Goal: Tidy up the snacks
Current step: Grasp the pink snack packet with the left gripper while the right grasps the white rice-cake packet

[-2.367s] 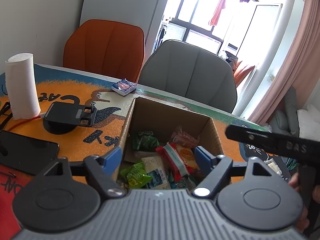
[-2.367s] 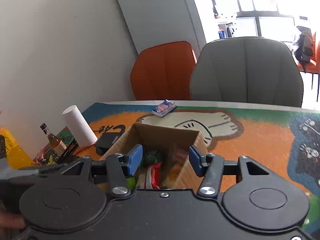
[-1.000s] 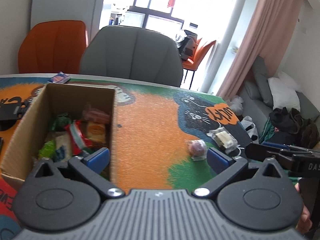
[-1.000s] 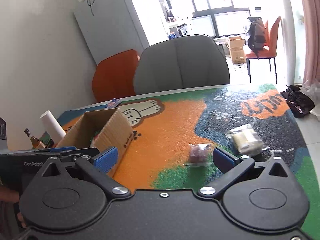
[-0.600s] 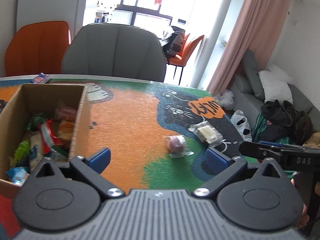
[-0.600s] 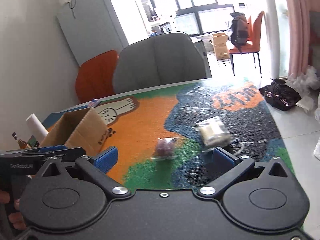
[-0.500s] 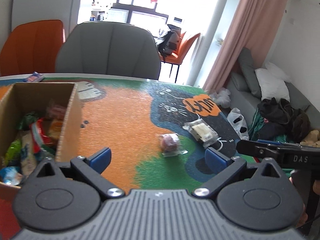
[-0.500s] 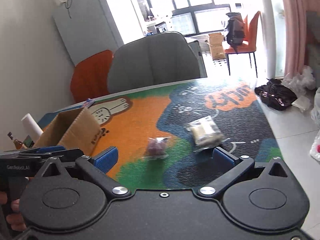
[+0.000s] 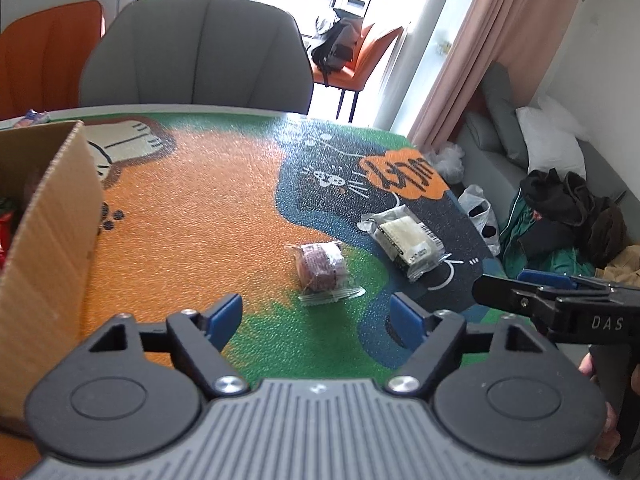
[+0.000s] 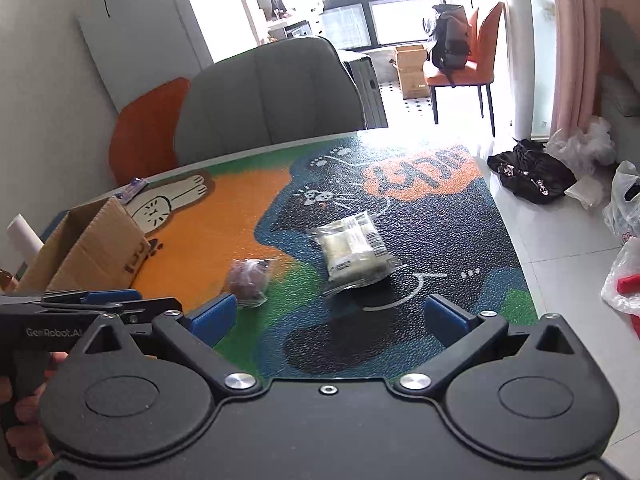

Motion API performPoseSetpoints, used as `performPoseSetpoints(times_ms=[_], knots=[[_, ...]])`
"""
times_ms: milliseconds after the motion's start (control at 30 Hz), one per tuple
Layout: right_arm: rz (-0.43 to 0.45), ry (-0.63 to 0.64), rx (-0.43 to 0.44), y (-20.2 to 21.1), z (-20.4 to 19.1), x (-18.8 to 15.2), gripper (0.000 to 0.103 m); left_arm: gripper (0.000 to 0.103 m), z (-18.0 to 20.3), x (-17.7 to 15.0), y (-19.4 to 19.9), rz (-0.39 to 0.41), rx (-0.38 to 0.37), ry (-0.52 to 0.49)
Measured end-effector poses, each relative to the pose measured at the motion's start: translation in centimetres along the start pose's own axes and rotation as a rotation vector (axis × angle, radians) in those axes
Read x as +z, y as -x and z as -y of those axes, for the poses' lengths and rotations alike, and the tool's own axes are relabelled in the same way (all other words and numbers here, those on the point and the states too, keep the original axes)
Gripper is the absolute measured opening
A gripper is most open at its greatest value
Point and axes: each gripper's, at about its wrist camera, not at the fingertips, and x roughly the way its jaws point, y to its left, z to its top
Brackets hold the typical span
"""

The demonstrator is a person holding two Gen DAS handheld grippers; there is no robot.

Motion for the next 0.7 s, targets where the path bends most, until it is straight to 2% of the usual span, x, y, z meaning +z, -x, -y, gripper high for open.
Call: performPoseSetpoints(times_ms=[267,700], knots=[[-0.029,0.033,-0.044,-2.9,1.2,0.9,0.1,0.073,0.5,1.2,-3.7,-0.034,0.009,0.008],[-0.071,0.072,-0.04,-6.9,2.1,2.4,0.096,0.065,0.6,2.2,-7.7,-0.072,0.037,0.045]])
